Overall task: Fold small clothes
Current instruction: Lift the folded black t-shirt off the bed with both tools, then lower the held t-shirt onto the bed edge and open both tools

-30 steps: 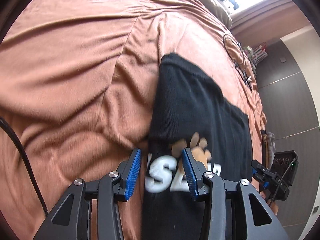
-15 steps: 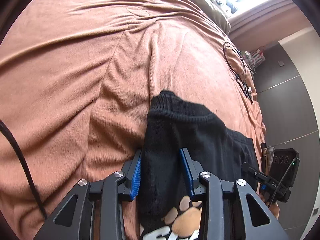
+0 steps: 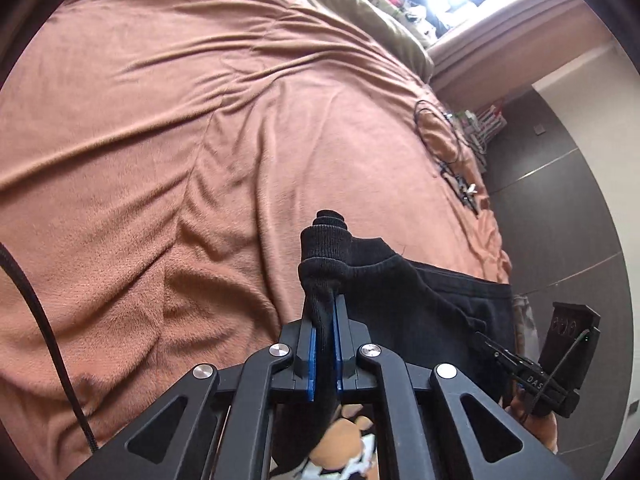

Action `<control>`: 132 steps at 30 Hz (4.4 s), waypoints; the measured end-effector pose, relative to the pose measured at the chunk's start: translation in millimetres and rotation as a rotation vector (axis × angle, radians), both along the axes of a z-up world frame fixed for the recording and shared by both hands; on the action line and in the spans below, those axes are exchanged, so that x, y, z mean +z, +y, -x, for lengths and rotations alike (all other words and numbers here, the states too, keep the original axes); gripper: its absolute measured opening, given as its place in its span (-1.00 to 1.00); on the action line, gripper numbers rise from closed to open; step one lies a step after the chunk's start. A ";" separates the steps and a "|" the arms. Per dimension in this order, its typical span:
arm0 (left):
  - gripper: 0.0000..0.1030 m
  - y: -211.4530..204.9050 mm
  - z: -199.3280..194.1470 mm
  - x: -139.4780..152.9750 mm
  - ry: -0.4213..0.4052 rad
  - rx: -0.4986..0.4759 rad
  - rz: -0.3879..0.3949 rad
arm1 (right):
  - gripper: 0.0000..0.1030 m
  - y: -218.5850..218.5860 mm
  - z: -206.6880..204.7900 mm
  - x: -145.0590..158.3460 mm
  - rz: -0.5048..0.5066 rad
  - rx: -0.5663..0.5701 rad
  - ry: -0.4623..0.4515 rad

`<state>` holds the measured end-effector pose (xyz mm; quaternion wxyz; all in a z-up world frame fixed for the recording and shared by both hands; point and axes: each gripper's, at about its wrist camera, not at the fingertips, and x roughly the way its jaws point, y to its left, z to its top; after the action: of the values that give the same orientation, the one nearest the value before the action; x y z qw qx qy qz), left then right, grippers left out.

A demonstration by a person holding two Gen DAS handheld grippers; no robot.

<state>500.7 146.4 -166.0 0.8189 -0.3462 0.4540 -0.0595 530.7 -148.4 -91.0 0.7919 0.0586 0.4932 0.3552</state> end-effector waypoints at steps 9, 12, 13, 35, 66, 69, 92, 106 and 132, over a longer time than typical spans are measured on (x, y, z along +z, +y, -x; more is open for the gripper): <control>-0.88 -13.1 29.1 45.0 -0.084 -0.035 0.002 | -0.80 -9.1 40.2 25.8 -0.029 -0.011 -0.057; -0.88 -18.2 40.8 60.8 -0.113 -0.046 0.001 | -0.80 -16.3 56.0 37.4 -0.030 -0.001 -0.093; -0.88 -19.4 43.8 65.4 -0.120 -0.046 0.001 | -0.81 -18.6 61.8 41.4 -0.032 -0.001 -0.103; -0.89 -83.7 161.0 213.6 -0.384 -0.118 -0.054 | -0.82 -151.9 223.7 135.8 -0.157 -0.107 -0.341; -0.89 -279.3 167.8 324.8 -0.536 -0.427 -0.035 | -0.83 -346.8 332.6 191.5 -0.131 -0.348 -0.546; -0.89 -306.0 158.4 332.4 -0.547 -0.473 -0.022 | -0.83 -359.8 333.0 200.6 -0.114 -0.384 -0.570; -0.89 -485.1 76.6 331.6 -0.538 -0.767 0.102 | -0.83 -401.0 322.9 208.9 0.031 -0.641 -0.625; -0.89 -514.4 -20.9 261.2 -0.406 -0.747 0.080 | -0.83 -331.0 230.8 172.8 0.069 -0.682 -0.521; -0.80 -507.9 -200.8 78.5 -0.086 -0.563 -0.036 | -0.70 -150.7 11.3 86.6 0.204 -0.624 -0.237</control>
<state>701.5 -361.5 -87.4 0.7947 -0.1887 0.4981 -0.2912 519.4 -299.0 -4.3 0.9159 0.0856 0.3891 0.0493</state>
